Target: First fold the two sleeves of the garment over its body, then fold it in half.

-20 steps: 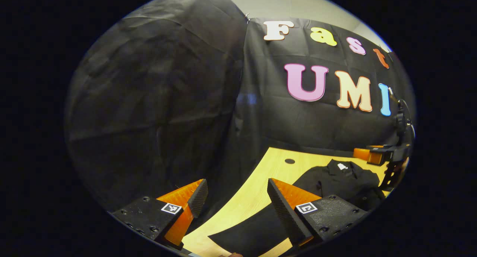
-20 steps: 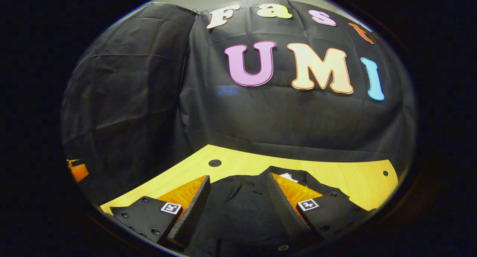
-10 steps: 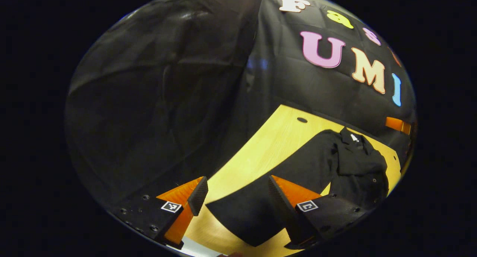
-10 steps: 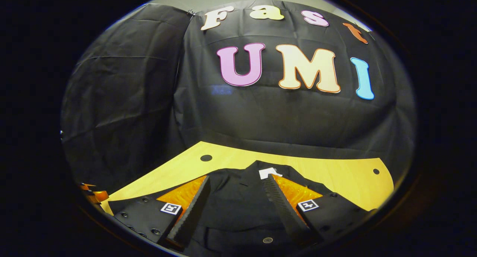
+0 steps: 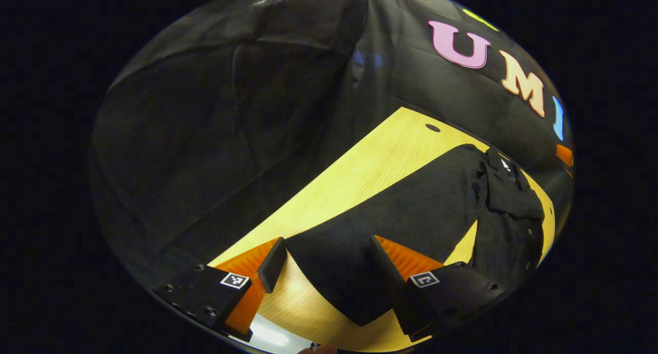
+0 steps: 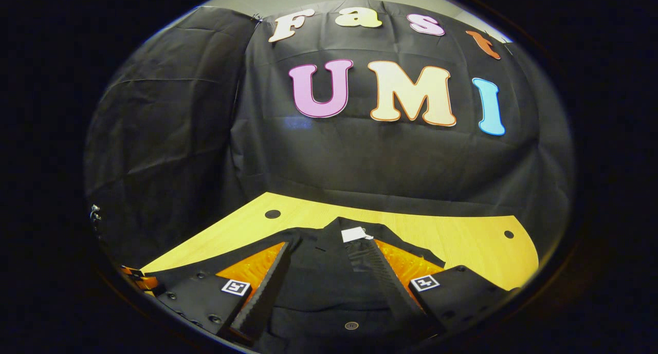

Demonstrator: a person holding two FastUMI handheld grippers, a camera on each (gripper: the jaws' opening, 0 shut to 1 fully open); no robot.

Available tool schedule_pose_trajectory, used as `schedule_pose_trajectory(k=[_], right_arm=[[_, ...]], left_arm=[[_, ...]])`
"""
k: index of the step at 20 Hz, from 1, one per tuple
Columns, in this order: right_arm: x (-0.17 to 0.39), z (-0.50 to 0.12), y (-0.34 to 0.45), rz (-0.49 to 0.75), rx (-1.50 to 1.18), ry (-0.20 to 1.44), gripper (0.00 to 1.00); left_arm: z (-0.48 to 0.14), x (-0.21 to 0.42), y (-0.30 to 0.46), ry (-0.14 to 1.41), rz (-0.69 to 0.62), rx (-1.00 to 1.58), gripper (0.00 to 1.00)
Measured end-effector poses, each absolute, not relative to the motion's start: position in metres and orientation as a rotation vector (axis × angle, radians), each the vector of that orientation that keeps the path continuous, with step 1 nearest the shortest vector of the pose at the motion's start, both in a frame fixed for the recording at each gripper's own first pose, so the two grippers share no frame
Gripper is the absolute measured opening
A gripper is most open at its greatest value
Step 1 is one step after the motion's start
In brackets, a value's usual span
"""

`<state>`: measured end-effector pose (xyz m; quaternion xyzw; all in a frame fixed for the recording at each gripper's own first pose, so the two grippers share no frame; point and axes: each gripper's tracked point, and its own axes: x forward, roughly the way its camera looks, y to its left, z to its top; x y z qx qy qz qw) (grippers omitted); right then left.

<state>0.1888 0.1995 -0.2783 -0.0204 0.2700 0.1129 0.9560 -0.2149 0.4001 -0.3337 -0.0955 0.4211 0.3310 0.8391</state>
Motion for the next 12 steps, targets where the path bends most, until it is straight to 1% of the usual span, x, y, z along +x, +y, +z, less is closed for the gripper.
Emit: schedule_pose_trajectory(k=[2, 6, 7, 8, 9, 10, 11, 12], right_arm=[[0.188, -0.277, 0.196, 0.227, -0.039, 0.547, 0.97], [0.186, -0.274, 0.19, 0.226, -0.047, 0.545, 0.97], [0.185, -0.273, 0.188, 0.227, -0.05, 0.546, 0.97], [0.183, -0.272, 0.187, 0.227, -0.049, 0.544, 0.97], [0.182, -0.269, 0.185, 0.226, -0.046, 0.541, 0.97], [0.182, -0.267, 0.181, 0.222, -0.041, 0.537, 0.97], [0.181, -0.263, 0.177, 0.215, -0.032, 0.53, 0.97], [0.182, -0.259, 0.173, 0.207, -0.022, 0.523, 0.96]], left_arm=[[-0.336, -0.222, 0.399, 0.89, 0.709, -0.205, 0.98], [-0.338, -0.23, 0.401, 0.92, 0.698, -0.146, 0.95], [-0.339, -0.232, 0.404, 0.934, 0.682, -0.118, 0.92], [-0.338, -0.231, 0.403, 0.925, 0.659, -0.107, 0.76], [-0.343, -0.23, 0.398, 0.931, 0.639, -0.113, 0.7], [-0.342, -0.226, 0.392, 0.925, 0.612, -0.125, 0.56], [-0.337, -0.219, 0.383, 0.916, 0.593, -0.145, 0.48], [-0.336, -0.217, 0.382, 0.912, 0.604, -0.159, 0.29]])
